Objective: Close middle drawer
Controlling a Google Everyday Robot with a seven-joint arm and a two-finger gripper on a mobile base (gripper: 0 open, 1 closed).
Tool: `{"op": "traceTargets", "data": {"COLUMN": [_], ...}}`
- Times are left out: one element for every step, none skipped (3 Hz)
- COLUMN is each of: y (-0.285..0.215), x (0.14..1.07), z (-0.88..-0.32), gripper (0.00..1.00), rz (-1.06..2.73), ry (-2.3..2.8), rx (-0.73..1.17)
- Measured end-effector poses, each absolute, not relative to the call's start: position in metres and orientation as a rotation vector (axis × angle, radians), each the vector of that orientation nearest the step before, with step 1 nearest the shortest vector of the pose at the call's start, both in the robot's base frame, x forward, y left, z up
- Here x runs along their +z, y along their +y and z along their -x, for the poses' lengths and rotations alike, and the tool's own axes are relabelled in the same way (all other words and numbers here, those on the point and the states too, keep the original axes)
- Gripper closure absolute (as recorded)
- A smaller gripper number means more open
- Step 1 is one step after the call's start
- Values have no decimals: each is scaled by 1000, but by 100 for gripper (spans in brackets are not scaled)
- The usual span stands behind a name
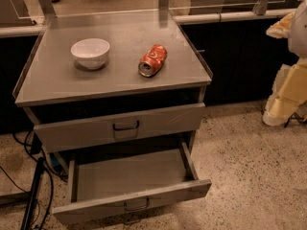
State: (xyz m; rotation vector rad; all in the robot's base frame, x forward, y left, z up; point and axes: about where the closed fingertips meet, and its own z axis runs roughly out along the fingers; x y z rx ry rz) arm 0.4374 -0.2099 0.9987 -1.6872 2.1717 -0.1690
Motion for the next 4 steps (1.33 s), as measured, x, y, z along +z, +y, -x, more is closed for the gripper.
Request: {"op": "traceTargets", "data": {"y": [-210,-210,-210,-210], "x": [999,999,999,999], "z": [-437,-437,-437,-437], "gripper": [0,17,41,64], "rz": [1687,1687,1687,1687], "ry": [2172,2172,2172,2172], "rx": [-169,-169,-169,-169]}}
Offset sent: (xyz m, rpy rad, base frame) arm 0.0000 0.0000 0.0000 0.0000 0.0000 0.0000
